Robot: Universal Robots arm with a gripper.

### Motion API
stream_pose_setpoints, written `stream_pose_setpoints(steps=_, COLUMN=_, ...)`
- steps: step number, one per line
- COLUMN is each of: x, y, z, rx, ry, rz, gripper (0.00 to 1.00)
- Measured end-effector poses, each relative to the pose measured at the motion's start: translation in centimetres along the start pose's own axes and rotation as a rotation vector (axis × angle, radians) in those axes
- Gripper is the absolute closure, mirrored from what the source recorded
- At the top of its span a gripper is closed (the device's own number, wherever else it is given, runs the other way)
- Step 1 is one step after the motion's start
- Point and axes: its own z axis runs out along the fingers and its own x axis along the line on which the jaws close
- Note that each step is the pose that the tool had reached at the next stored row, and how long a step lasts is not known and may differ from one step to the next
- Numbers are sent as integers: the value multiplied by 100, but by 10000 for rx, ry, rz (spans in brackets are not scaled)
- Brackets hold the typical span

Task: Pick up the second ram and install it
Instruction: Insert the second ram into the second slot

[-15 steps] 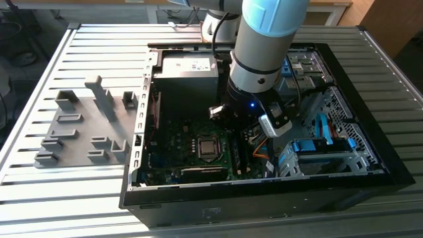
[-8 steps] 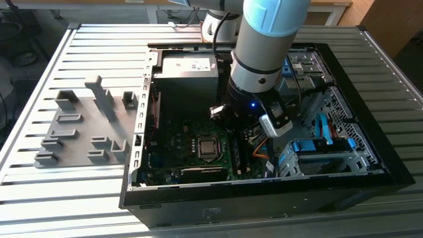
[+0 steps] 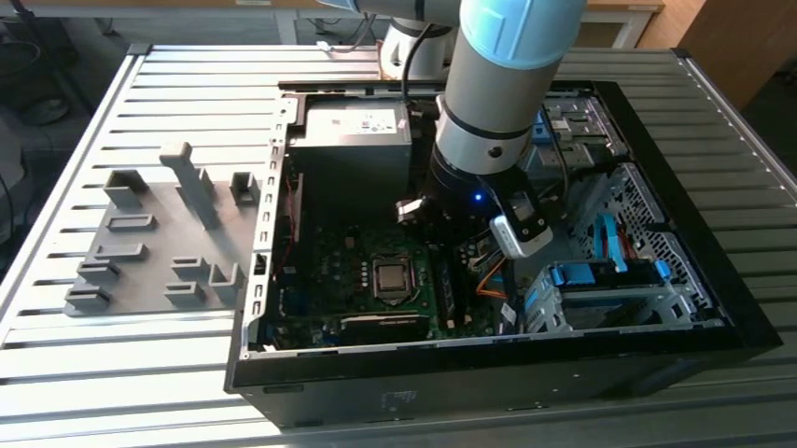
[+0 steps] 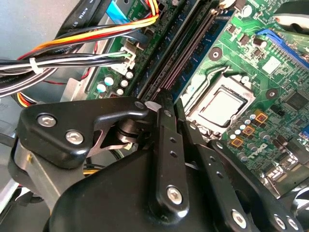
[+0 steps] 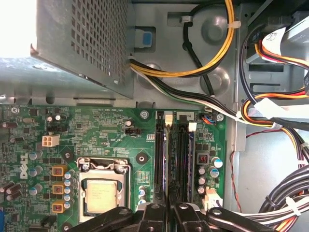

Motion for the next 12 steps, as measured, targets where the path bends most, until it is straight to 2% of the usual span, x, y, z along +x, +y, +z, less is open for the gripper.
stream_pose_setpoints(steps=12, x=-3, y=0, z=63, rx=1, ry=2, rz=1, gripper=86)
